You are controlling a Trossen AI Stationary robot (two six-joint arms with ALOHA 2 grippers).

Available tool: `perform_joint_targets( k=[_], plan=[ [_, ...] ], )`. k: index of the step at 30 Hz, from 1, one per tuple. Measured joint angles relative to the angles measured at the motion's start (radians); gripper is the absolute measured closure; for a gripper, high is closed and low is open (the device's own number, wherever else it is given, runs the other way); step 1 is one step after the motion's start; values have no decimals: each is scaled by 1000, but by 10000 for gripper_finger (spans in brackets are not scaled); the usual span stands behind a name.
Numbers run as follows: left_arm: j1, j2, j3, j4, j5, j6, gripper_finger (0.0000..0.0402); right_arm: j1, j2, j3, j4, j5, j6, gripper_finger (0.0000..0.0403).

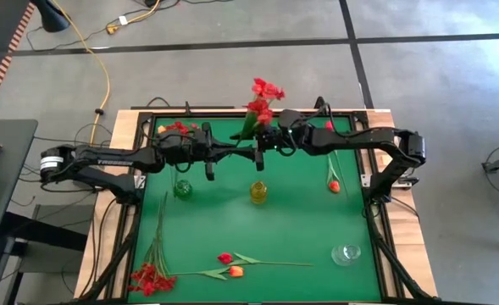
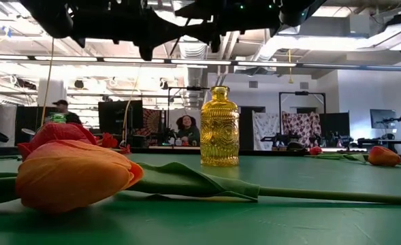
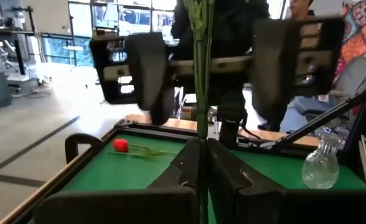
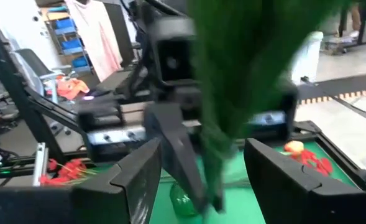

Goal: Sort flowers into vase by color
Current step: Put the top right red flowers into the yellow vase

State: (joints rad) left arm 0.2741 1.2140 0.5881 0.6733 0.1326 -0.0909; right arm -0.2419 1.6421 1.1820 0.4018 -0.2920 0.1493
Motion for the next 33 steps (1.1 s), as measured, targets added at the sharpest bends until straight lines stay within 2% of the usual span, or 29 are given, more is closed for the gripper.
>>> perform_joint_targets(
  k=[6, 9, 13, 21, 24, 28, 33],
  plan=[
    [0, -3, 1, 1, 0, 2, 401, -2, -2, 0, -6, 1, 0, 151],
    [0, -3, 1, -1, 0, 1, 401, -8, -13, -1, -9, 1, -1, 168],
    [2, -3, 1, -1, -10, 2, 401, -18, -37, -1, -14, 1, -13, 214],
    [20, -3, 0, 24, -11, 0, 401, -29, -53, -1, -62, 1, -47, 336],
    [20, -4, 0, 18, -14, 2, 400, -29, -53, -1, -70, 2, -46, 365],
    [20, -5, 1, -27, -15, 0, 381, -28, -52, -2, -79, 2, -46, 366],
    [21, -4, -1, -85, -14, -7, 334, -29, -54, -2, -87, 2, -45, 353]
  ],
)
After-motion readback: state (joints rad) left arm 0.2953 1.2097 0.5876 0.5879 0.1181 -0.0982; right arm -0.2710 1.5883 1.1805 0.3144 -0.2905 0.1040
